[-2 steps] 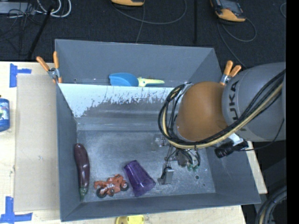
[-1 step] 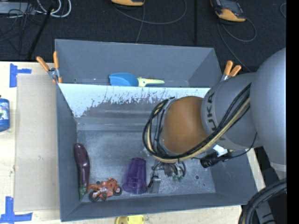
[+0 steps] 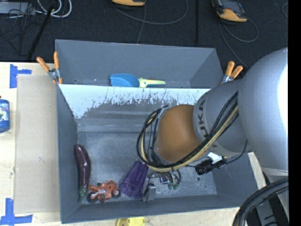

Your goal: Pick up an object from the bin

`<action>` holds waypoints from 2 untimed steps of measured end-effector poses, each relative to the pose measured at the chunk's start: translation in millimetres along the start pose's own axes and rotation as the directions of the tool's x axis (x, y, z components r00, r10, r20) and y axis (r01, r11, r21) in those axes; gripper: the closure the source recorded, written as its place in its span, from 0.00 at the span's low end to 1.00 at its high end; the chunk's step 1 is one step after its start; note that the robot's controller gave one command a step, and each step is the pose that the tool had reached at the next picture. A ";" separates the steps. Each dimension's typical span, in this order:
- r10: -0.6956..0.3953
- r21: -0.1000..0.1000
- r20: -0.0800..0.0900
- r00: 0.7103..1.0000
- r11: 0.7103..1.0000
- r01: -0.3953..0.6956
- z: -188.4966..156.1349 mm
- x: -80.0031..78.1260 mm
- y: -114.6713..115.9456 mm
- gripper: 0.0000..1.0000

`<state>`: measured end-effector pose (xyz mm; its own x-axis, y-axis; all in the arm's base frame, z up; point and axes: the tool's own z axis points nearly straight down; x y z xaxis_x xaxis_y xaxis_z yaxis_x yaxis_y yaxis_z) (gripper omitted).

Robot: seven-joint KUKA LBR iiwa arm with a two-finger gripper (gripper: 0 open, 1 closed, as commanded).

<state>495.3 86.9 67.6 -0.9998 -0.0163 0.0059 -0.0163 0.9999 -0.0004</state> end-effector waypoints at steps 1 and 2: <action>-0.044 0.000 0.004 0.999 0.999 0.044 -1.5 -14.6 20.3 1.00; -0.044 0.000 0.004 0.999 0.999 0.044 -1.5 -14.6 20.2 1.00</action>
Offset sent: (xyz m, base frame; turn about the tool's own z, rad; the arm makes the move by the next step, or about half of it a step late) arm 0.0000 0.0000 0.0000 0.0000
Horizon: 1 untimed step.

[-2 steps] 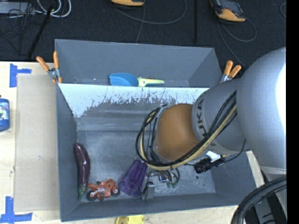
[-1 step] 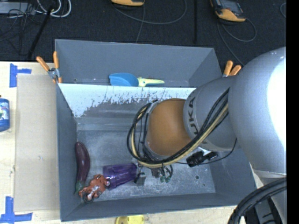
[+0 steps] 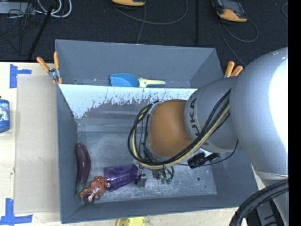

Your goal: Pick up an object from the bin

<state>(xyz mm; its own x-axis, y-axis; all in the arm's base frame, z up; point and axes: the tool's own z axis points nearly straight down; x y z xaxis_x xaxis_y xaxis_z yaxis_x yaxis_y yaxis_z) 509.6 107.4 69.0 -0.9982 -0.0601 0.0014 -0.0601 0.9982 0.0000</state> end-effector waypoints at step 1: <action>-0.015 0.000 0.001 1.000 1.000 0.015 -98.0 -19.2 -8.6 1.00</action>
Offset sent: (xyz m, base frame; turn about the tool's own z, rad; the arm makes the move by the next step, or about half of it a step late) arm 0.0000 0.0000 0.0000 0.0000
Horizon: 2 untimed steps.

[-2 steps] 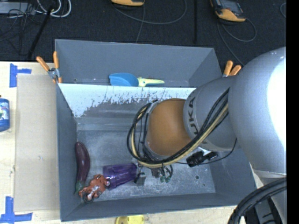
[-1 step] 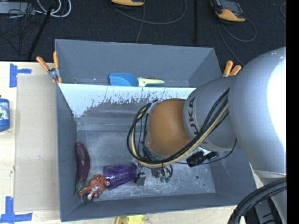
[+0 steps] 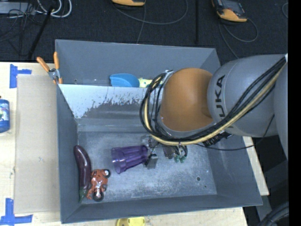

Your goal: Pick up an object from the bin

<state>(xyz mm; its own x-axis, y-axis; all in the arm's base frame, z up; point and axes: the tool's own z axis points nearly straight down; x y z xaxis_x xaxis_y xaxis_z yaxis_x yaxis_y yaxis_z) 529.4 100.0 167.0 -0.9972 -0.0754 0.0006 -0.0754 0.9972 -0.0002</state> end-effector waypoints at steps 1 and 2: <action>0.000 0.000 0.000 1.000 1.000 0.000 0.0 0.0 0.0 1.00; -0.054 0.000 0.006 0.999 0.999 0.054 13.6 -0.9 3.2 1.00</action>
Offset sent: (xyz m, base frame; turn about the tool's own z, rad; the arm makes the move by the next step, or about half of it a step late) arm -0.0039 0.0165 -0.0873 -0.2718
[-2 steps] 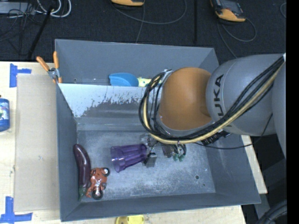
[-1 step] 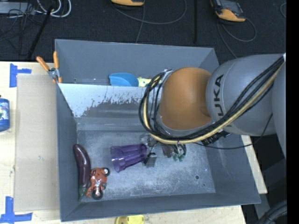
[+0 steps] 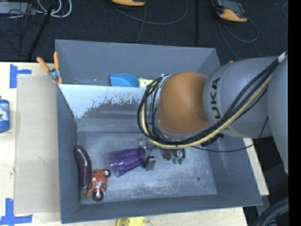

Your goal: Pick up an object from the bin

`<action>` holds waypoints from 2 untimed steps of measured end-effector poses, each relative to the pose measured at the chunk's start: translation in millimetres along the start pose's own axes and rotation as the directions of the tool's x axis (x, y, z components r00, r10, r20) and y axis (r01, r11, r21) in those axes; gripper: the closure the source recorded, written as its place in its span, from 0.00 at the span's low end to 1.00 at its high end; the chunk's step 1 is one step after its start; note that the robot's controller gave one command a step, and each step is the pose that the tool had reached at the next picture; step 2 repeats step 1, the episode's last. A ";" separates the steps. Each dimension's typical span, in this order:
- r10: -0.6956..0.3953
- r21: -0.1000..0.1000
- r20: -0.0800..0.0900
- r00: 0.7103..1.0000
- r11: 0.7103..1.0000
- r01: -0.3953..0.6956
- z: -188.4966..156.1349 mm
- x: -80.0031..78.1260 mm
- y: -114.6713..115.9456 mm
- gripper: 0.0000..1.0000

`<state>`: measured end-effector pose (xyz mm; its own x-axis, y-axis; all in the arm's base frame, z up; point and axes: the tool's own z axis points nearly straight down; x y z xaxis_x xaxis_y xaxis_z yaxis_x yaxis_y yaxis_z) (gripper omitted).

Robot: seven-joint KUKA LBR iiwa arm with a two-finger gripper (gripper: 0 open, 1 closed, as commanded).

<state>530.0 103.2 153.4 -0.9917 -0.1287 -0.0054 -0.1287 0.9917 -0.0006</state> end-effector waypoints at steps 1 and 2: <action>-0.039 -0.001 -0.009 0.999 0.999 0.039 -168.0 29.6 -4.8 1.00; -0.039 -0.001 -0.009 0.999 0.999 0.039 -168.0 29.6 -4.8 1.00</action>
Offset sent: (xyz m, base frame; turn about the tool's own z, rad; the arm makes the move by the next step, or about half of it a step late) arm 0.0000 0.0000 0.0000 0.0000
